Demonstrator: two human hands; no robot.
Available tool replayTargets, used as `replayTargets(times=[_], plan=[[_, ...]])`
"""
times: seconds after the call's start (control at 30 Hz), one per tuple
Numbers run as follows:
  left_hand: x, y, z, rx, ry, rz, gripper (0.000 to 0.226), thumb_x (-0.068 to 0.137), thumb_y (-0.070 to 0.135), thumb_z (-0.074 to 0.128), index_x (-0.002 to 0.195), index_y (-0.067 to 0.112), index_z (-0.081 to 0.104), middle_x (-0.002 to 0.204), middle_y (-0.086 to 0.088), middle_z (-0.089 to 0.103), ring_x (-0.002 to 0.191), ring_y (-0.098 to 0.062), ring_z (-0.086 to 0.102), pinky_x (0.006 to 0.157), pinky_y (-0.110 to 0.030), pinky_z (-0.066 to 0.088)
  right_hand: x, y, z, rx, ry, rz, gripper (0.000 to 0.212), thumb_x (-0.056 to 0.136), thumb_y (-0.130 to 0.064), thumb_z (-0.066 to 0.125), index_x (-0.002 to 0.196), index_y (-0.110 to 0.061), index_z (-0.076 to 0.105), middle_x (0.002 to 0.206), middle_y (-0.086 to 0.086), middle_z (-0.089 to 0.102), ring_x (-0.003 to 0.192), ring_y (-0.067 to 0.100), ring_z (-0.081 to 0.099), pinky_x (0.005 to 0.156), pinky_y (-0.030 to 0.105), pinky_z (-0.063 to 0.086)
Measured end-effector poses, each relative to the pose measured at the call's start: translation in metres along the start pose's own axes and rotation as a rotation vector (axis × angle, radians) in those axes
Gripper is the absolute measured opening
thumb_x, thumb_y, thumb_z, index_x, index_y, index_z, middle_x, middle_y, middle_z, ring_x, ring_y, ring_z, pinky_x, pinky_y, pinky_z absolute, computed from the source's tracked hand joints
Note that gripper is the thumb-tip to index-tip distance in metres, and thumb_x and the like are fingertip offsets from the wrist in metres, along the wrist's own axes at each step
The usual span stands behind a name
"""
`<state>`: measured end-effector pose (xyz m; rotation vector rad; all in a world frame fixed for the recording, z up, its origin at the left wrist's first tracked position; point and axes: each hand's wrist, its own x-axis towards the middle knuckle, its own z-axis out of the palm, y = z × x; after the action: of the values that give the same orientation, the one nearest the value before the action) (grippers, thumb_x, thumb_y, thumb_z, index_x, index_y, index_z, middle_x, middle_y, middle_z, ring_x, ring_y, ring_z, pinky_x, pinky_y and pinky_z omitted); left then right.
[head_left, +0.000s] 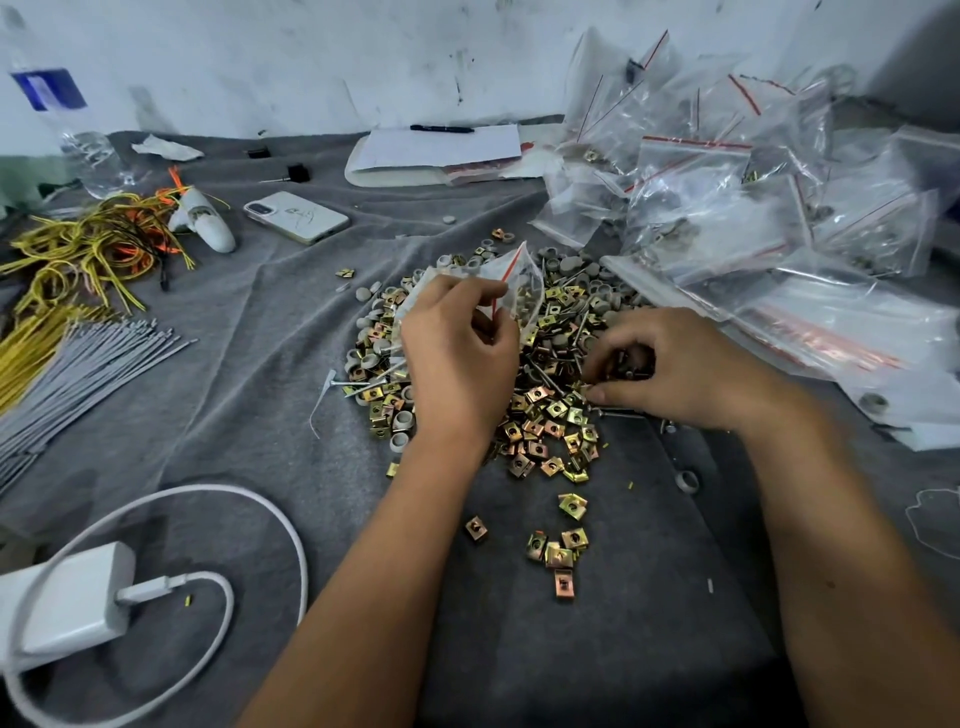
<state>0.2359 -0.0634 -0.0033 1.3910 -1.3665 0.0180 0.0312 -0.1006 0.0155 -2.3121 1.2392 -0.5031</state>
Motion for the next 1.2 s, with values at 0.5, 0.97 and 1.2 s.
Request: replayTargets(times=[0.5, 0.97, 1.2], plan=[[-0.002, -0.002, 0.007, 0.0, -0.062, 0.049, 0.014, 0.085, -0.002, 0.073, 0.096, 0.004, 0.079, 0.091, -0.005, 0.072, 0.063, 0.005, 0.056, 0.064, -0.006, 0.044, 0.002, 0.003, 0.0, 0.108, -0.027, 0.001, 0.025, 0.082, -0.016, 0.086, 0.09, -0.034, 0.07, 0.081, -0.012, 0.07, 0.07, -0.001, 0.06, 0.062, 0.011, 0.044], [-0.004, -0.002, 0.008, -0.005, -0.076, 0.035, 0.014, 0.084, -0.004, 0.073, 0.094, 0.004, 0.079, 0.088, -0.006, 0.072, 0.063, 0.007, 0.054, 0.065, -0.003, 0.041, 0.001, 0.002, 0.0, -0.047, -0.057, 0.033, 0.027, 0.076, -0.028, 0.091, 0.087, -0.043, 0.072, 0.081, -0.018, 0.066, 0.078, -0.004, 0.058, 0.068, 0.023, 0.044], [-0.004, -0.003, 0.008, -0.008, -0.076, 0.032, 0.016, 0.084, -0.003, 0.073, 0.095, 0.004, 0.08, 0.088, -0.005, 0.072, 0.065, 0.007, 0.054, 0.066, -0.003, 0.041, 0.005, 0.005, 0.005, -0.106, 0.017, 0.025, 0.026, 0.087, -0.018, 0.081, 0.088, -0.039, 0.066, 0.09, -0.017, 0.06, 0.082, -0.002, 0.056, 0.066, 0.016, 0.037]])
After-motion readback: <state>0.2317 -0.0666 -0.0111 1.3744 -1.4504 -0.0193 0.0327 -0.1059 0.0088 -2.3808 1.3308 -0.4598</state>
